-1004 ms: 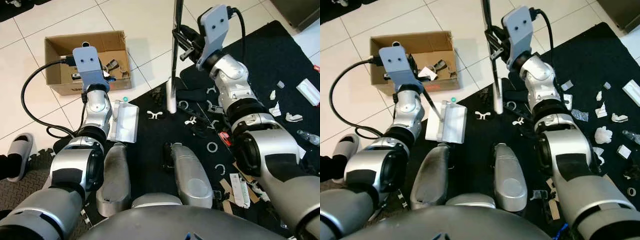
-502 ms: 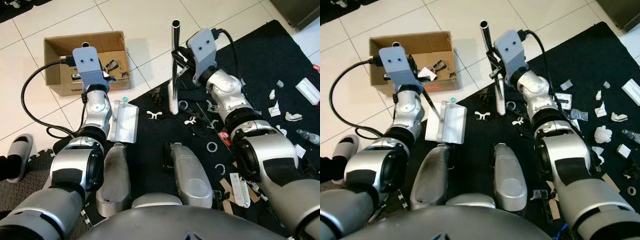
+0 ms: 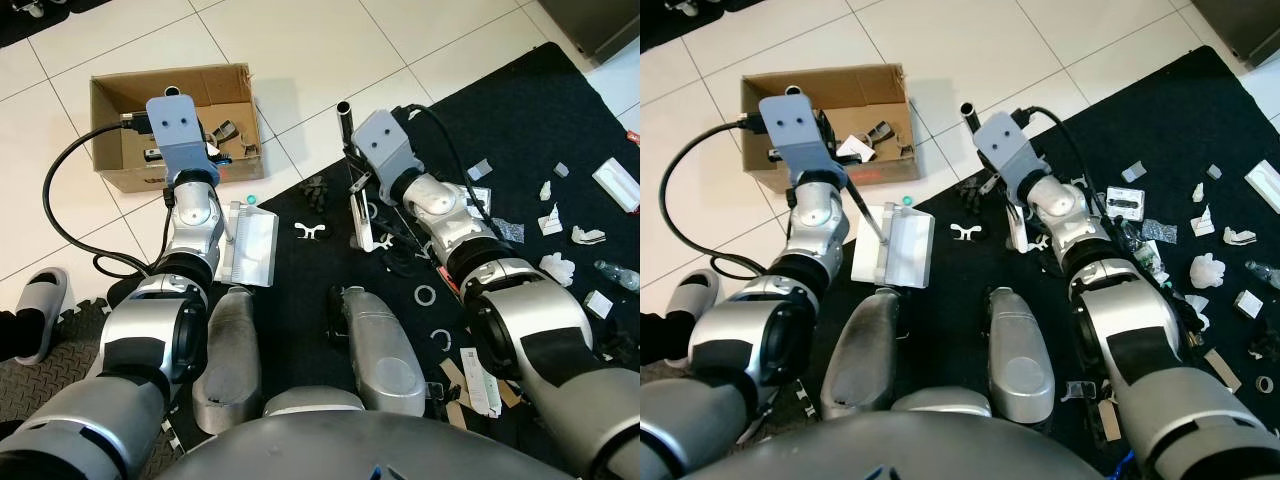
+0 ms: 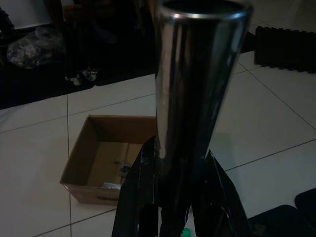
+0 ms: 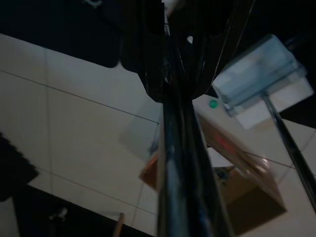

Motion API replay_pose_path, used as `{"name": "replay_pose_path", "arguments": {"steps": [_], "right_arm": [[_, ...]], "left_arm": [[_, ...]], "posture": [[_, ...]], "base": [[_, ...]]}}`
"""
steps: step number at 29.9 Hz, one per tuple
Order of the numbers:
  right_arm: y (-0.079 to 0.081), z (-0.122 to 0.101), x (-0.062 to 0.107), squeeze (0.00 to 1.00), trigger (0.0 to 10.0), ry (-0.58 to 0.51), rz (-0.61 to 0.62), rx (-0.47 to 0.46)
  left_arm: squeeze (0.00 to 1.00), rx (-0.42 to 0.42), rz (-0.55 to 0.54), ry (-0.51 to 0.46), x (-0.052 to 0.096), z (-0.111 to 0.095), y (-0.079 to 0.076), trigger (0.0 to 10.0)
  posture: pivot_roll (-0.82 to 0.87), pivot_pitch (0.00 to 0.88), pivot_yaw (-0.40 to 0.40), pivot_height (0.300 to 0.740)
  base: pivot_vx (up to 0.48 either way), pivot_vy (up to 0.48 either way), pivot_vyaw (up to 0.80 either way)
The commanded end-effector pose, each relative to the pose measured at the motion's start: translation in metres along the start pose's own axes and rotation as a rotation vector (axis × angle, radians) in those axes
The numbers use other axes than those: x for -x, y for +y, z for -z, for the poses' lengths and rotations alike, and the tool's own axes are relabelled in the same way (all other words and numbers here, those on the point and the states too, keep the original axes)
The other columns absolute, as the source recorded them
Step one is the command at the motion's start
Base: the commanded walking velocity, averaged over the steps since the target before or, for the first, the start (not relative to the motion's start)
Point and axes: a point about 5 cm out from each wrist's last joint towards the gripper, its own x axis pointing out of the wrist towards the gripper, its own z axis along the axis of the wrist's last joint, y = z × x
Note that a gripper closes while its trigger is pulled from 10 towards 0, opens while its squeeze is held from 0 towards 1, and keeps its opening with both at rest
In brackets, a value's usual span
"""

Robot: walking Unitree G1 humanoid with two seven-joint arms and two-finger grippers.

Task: Sweep floor

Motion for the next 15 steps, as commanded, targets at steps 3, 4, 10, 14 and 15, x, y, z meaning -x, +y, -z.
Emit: {"name": "replay_pose_path", "arguments": {"steps": [3,4,10,14,15], "right_arm": [[0.026,0.013,0.002,0.00,10.0,0.001,-0.136,-0.183],[0.030,0.013,0.002,0.00,10.0,-0.010,-0.173,-0.243],[0.038,0.010,0.000,0.00,10.0,-0.045,-0.253,-0.402],[0.046,0.004,-0.004,0.00,10.0,-0.088,-0.314,-0.556],[0.046,0.004,-0.004,0.00,10.0,-0.088,-0.314,-0.556]], "left_arm": [[0.00,-0.033,-0.011,0.135,0.013,0.028,0.008,10.0],[0.00,-0.033,-0.012,0.136,0.013,0.028,0.008,10.0],[0.00,-0.034,-0.013,0.138,0.014,0.029,0.008,10.0],[0.00,-0.031,-0.014,0.139,0.014,0.029,0.007,10.0],[0.00,-0.031,-0.014,0.139,0.014,0.029,0.007,10.0]], "posture": [[-0.04,0.153,-0.038,0.740],[-0.04,0.153,-0.038,0.740],[-0.04,0.156,-0.040,0.740],[-0.04,0.157,-0.043,0.740],[-0.04,0.157,-0.043,0.740]], "base": [[0.000,0.000,0.00],[0.000,0.000,0.00],[0.000,0.000,0.00],[0.000,0.000,0.00],[0.000,0.000,0.00]]}}
